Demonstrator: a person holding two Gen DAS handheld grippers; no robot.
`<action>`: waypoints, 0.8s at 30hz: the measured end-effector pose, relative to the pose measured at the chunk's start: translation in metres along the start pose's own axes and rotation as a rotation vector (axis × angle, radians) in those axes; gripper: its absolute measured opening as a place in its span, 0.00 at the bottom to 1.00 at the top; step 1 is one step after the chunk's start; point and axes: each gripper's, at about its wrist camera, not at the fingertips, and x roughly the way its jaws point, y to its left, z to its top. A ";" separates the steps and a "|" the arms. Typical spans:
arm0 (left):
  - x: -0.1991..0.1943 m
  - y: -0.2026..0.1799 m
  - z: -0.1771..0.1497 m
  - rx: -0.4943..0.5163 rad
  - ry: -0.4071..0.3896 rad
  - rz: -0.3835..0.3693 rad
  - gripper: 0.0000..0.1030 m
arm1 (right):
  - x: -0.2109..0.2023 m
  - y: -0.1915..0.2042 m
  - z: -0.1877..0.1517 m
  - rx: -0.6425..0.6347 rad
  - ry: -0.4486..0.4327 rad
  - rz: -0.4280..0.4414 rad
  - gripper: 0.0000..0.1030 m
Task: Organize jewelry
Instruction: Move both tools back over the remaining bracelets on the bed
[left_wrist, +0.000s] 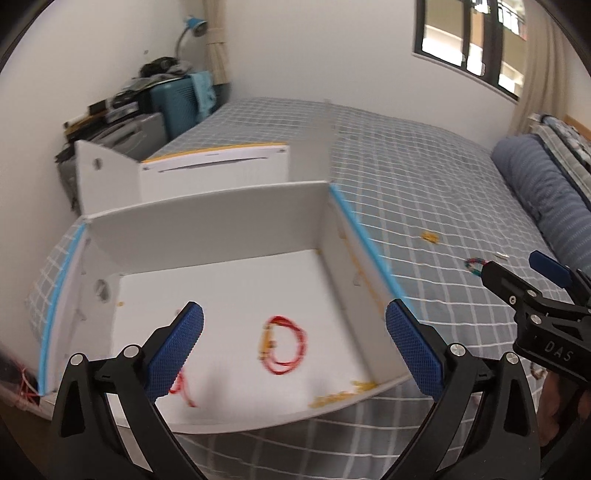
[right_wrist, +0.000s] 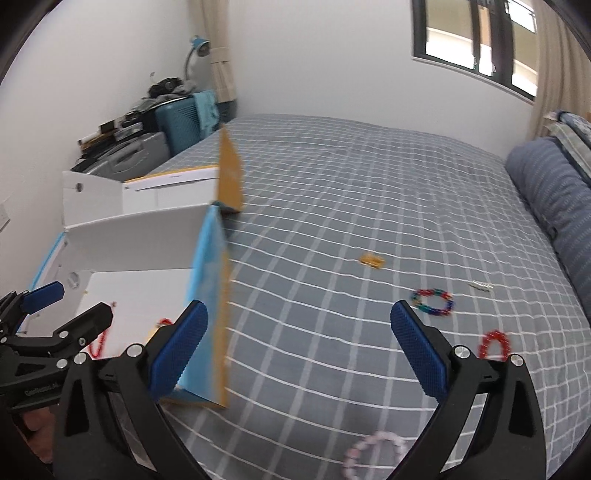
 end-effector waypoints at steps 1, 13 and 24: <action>0.001 -0.009 -0.001 0.010 0.004 -0.013 0.94 | -0.001 -0.009 -0.003 0.008 0.002 -0.016 0.92; 0.016 -0.114 -0.018 0.152 0.033 -0.175 0.94 | -0.012 -0.125 -0.050 0.151 0.051 -0.180 0.93; 0.047 -0.184 -0.051 0.233 0.100 -0.270 0.94 | -0.016 -0.200 -0.110 0.237 0.128 -0.291 0.93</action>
